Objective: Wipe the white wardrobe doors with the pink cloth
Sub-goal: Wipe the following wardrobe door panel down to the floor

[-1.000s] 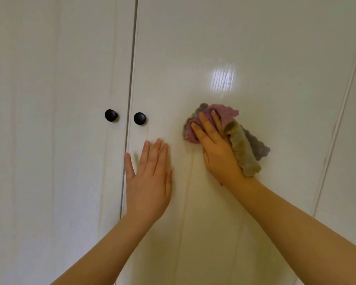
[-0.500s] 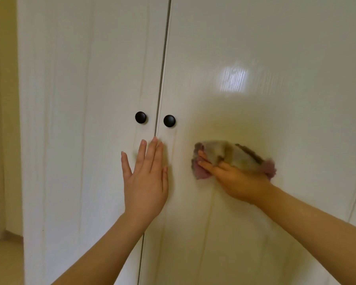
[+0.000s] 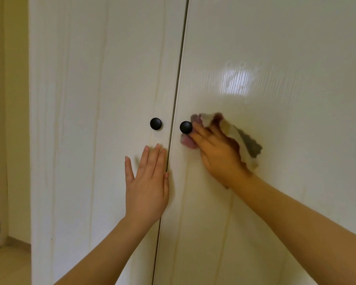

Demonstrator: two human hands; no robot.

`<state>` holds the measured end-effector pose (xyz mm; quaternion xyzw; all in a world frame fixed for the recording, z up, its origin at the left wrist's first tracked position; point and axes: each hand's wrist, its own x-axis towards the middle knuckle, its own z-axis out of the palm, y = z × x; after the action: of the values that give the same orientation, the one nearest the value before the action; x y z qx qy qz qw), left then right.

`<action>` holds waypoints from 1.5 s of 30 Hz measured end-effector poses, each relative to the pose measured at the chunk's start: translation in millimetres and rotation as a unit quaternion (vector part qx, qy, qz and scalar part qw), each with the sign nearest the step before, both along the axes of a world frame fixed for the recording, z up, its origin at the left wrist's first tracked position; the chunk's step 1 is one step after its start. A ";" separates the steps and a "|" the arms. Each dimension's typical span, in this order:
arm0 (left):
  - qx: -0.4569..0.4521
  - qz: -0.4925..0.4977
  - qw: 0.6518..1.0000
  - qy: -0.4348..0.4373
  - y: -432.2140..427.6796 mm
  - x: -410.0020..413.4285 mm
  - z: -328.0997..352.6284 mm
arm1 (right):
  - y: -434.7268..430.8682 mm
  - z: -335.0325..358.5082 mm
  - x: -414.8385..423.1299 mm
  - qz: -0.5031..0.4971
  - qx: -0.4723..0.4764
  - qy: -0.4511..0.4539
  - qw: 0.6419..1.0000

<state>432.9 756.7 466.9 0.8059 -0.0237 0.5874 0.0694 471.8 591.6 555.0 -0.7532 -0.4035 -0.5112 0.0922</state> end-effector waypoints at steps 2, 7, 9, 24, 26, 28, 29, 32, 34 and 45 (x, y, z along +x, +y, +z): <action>0.003 -0.009 1.000 -0.002 2.3 0.4 0.1 | 3.8 -26.4 5.7 -0.013 -0.087 -0.040 0.995; 0.010 -0.008 1.000 -0.005 14.9 2.1 2.0 | 5.5 -18.3 -0.6 0.052 -0.080 0.106 0.990; 0.009 -0.012 1.000 0.001 16.0 3.3 2.1 | 6.1 -14.3 1.5 -0.004 0.008 0.036 0.999; 0.059 -0.008 0.998 0.018 4.4 10.5 -11.3 | -10.1 -45.6 -9.4 0.068 -0.120 0.103 0.985; 0.059 0.000 0.998 0.021 7.6 11.2 -15.9 | -15.9 -16.3 -10.3 0.081 0.019 0.093 0.992; 0.063 0.003 0.998 0.029 7.3 11.5 -19.7 | -16.2 -0.5 -0.8 -0.017 0.052 -0.063 0.996; 0.066 0.003 0.997 0.033 6.5 11.0 -22.5 | -13.7 -6.8 -2.8 -0.076 0.027 -0.106 0.991; 0.081 0.000 0.996 0.041 3.0 10.2 -28.3 | -12.6 -66.7 -0.8 -0.079 -0.164 -0.078 0.980; 0.093 0.000 0.995 0.047 2.5 10.0 -30.9 | -10.9 -72.4 -11.6 -0.007 -0.157 0.077 0.985; 0.100 0.001 0.992 0.073 12.0 2.9 -35.5 | 5.9 -82.9 -11.8 0.117 0.037 0.272 0.954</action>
<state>435.8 768.7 431.4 0.8495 -0.0763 0.5219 -0.0111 460.0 597.4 472.1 -0.8075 -0.4293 -0.2868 0.2854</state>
